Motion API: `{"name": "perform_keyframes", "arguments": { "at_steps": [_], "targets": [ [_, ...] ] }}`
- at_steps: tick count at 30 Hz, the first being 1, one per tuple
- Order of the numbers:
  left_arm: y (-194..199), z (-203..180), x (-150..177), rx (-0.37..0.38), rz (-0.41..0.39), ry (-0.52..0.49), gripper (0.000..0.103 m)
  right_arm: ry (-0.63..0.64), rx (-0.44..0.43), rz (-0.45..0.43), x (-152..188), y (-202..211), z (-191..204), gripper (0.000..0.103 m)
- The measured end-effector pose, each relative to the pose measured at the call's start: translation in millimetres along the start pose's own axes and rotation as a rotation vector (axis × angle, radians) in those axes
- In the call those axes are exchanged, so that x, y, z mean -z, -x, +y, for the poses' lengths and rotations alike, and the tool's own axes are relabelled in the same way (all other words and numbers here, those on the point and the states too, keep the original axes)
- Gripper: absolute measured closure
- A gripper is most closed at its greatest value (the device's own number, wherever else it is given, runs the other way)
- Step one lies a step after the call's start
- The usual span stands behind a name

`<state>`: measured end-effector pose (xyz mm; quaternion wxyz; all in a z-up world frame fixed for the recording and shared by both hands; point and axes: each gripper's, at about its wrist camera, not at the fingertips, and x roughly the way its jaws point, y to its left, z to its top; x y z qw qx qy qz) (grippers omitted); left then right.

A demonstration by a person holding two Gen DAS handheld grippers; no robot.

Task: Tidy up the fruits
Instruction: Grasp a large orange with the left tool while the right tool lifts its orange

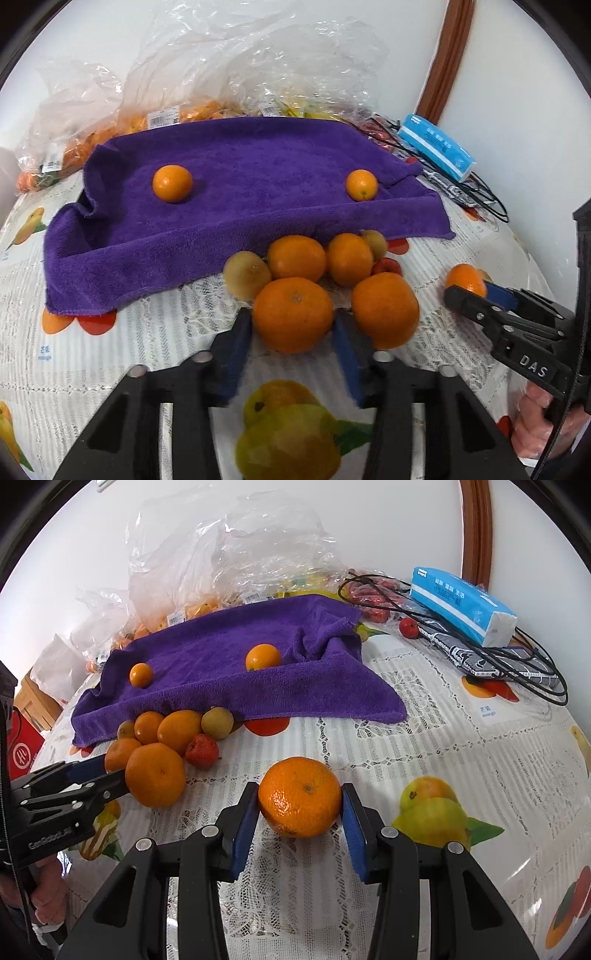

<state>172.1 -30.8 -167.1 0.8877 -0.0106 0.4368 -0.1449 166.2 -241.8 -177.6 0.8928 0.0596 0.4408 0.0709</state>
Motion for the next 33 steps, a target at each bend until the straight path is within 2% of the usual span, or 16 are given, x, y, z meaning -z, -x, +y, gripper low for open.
{"name": "perform_keyframes", "arguments": {
  "at_steps": [4,9,16,20,21,25,33],
  "targets": [
    [7.2,4.1,4.4,0.009,-0.005,0.009,0.063,-0.001,-0.001,-0.001,0.0,0.0,0.1,0.059],
    [20.3,15.2,13.9,-0.064,0.008,-0.005,0.062,0.008,0.01,-0.001,0.8,0.2,1.8,0.059],
    [10.6,16.3,9.6,-0.098,0.005,0.007,0.058,0.005,0.007,0.0,0.4,-0.3,1.4,0.059],
    [10.7,18.0,8.8,-0.076,-0.004,0.022,0.058,0.005,-0.003,0.01,0.2,-1.8,1.1,0.059],
    [11.5,19.8,9.0,-0.071,-0.008,0.029,0.062,0.005,-0.003,0.009,0.2,-1.9,1.3,0.059],
    [13.3,25.2,9.9,-0.044,-0.018,0.06,0.062,0.003,-0.004,0.009,0.4,-2.0,1.3,0.059],
    [31.2,29.4,8.6,-0.066,-0.049,0.054,0.063,0.004,-0.045,-0.023,0.5,3.3,4.3,0.06]
  ]
}}
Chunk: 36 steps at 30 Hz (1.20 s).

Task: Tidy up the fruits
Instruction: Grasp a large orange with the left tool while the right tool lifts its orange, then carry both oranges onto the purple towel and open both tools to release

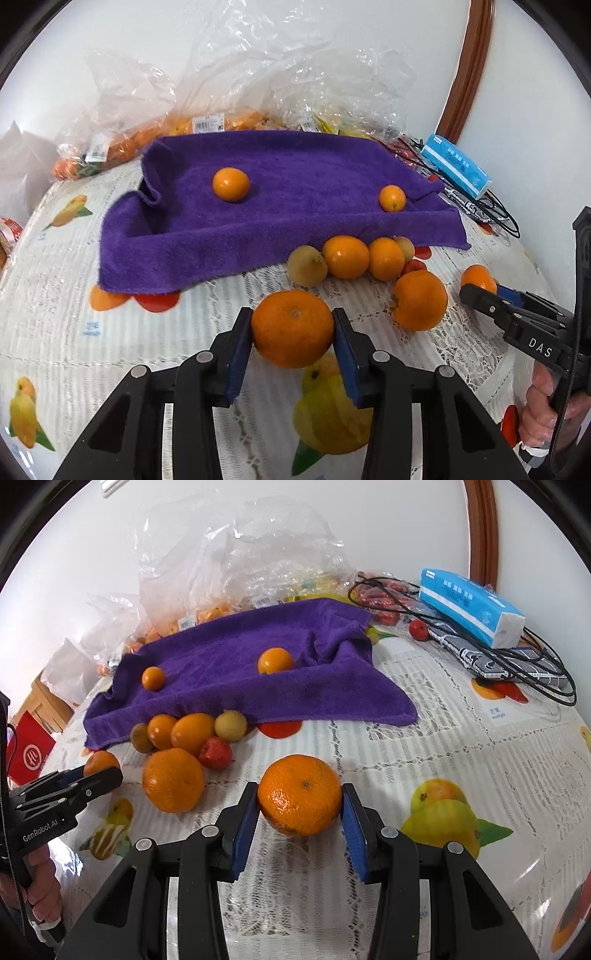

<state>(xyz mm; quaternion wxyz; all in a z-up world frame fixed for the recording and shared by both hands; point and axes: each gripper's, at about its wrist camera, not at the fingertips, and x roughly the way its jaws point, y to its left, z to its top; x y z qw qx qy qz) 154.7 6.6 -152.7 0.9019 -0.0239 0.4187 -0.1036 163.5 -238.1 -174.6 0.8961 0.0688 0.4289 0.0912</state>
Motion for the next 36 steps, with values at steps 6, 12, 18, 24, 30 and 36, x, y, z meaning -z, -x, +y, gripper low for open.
{"name": "perform_keyframes", "arguments": {
  "at_steps": [6,12,18,24,30,36],
  "targets": [
    [18.4,12.9,-25.2,-0.04,-0.068,0.016,0.063,0.034,-0.026,-0.037,-19.3,10.1,16.0,0.06],
    [18.5,25.0,-58.2,-0.087,-0.111,0.04,0.063,0.045,-0.029,-0.09,-59.8,20.8,27.2,0.06],
    [7.6,34.0,-98.9,-0.101,-0.155,0.068,0.063,0.065,-0.017,-0.16,-101.8,27.8,31.8,0.06],
    [-6.0,47.7,-97.1,-0.095,-0.167,0.101,0.063,0.095,-0.013,-0.188,-132.6,16.0,35.1,0.06],
    [-25.4,55.6,-84.7,-0.11,-0.111,0.118,0.063,0.085,-0.04,-0.121,-122.0,-25.2,25.7,0.06],
    [-32.4,52.2,-80.2,-0.116,-0.097,0.105,0.063,0.106,0.001,-0.059,-112.9,-47.3,17.7,0.06]
  ]
}}
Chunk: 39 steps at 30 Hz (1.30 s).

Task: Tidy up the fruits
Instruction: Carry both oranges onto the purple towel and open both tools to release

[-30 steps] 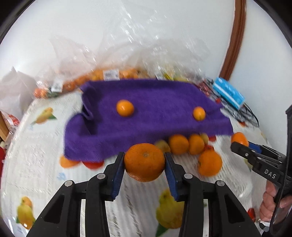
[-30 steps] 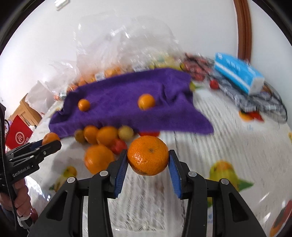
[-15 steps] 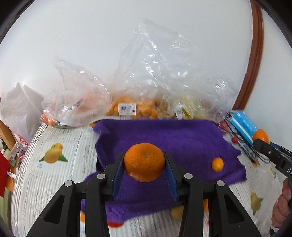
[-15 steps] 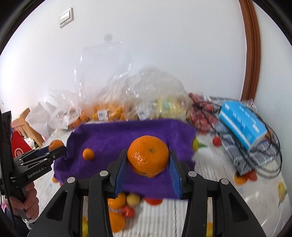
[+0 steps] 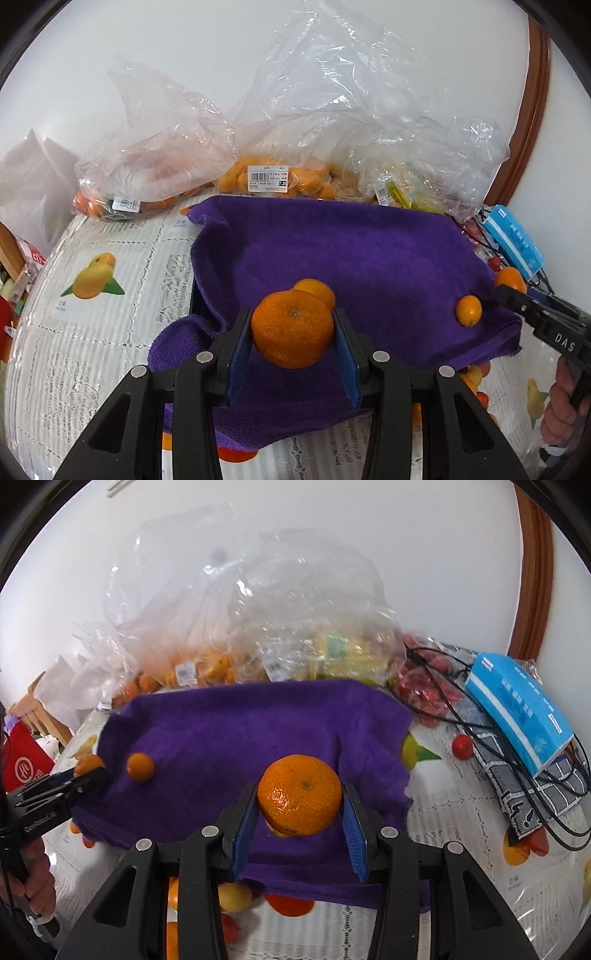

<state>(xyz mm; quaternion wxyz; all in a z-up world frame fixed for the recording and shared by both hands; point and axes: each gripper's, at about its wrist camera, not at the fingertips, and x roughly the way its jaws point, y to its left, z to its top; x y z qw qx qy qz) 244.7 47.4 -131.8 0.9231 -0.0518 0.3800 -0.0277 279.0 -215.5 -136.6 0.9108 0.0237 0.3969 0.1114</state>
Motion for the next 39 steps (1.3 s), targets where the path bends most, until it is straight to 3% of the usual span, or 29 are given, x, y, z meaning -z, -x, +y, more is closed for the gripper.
{"name": "perform_keyframes", "arguments": {
  "at_steps": [7,23,26,29,33,39],
  "targets": [
    [-8.4,8.9,0.5,0.016,0.035,0.046,0.063,-0.017,0.065,0.018,2.6,-8.1,-14.6,0.059],
    [-18.8,4.4,7.3,0.005,0.064,0.032,0.062,-0.002,0.042,-0.008,2.3,-1.4,-9.0,0.059],
    [-18.6,4.5,7.4,0.001,0.062,0.031,0.062,-0.004,0.039,-0.03,1.7,4.2,-6.4,0.051],
    [-18.6,4.5,7.6,-0.002,0.064,0.029,0.062,0.011,0.046,-0.045,2.4,7.4,-1.0,0.05],
    [-12.9,4.1,6.4,-0.001,0.045,0.023,0.052,0.03,0.054,-0.058,4.9,7.7,4.5,0.05],
    [-0.6,1.8,5.2,0.029,0.007,0.026,0.05,0.016,0.013,-0.049,8.4,10.1,6.7,0.05]
  ]
}}
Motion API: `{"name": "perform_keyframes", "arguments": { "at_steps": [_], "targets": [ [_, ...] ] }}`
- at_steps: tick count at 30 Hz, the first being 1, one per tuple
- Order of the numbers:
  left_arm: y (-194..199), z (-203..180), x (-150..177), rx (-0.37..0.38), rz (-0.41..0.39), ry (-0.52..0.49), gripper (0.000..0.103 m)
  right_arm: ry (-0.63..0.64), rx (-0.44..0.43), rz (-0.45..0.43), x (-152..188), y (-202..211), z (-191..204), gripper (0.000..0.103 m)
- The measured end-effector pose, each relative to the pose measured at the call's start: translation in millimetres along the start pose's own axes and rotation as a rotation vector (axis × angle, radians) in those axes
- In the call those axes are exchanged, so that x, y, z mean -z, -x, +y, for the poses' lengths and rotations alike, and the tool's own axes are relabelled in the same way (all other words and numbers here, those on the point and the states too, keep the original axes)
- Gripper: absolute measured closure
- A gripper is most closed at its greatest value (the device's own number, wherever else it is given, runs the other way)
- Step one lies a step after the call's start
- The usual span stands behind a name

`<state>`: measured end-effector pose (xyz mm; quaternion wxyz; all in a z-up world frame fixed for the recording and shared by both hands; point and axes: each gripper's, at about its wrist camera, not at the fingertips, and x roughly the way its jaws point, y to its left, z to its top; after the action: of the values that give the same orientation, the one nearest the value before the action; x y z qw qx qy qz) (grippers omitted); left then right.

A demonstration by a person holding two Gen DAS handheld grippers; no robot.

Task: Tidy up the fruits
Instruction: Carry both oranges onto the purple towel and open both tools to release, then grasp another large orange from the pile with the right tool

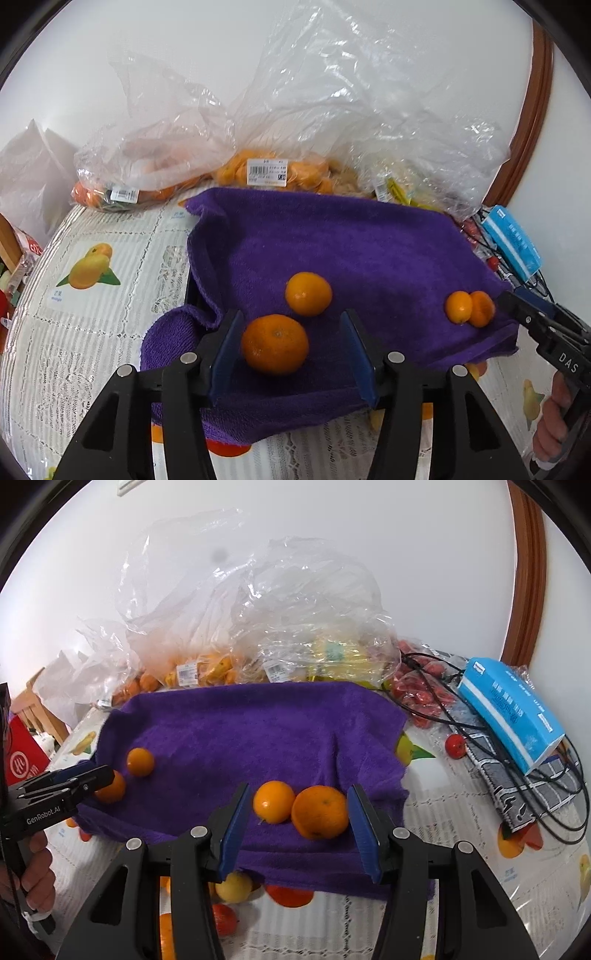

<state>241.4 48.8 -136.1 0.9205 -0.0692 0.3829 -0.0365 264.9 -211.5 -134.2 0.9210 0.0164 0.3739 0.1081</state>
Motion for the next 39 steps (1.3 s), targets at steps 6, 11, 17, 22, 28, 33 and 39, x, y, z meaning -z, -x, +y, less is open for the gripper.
{"name": "perform_keyframes", "arguments": {
  "at_steps": [6,11,17,22,28,33,39],
  "targets": [
    [10.6,-7.2,2.9,0.019,-0.015,0.003,0.05,0.014,-0.054,0.027,7.2,10.8,9.4,0.063],
    [28.3,-15.2,14.2,0.021,-0.055,-0.022,0.05,0.072,-0.028,-0.007,21.5,27.9,24.1,0.064],
    [35.3,-12.8,26.3,0.032,-0.046,-0.011,0.049,0.046,-0.089,0.032,46.7,45.4,32.1,0.064],
    [40.1,-2.6,31.1,0.034,-0.044,0.02,0.046,0.018,-0.134,0.045,63.8,57.8,43.2,0.057],
    [45.6,8.3,35.5,0.045,-0.036,0.046,0.046,0.009,-0.139,0.088,80.2,55.4,60.8,0.057],
    [48.7,9.8,37.5,0.04,-0.043,0.038,0.046,0.003,-0.085,0.117,86.4,44.0,67.4,0.057],
    [51.0,9.7,37.9,0.046,-0.052,0.035,0.046,-0.009,-0.08,0.152,89.0,29.2,71.4,0.057]
  ]
}}
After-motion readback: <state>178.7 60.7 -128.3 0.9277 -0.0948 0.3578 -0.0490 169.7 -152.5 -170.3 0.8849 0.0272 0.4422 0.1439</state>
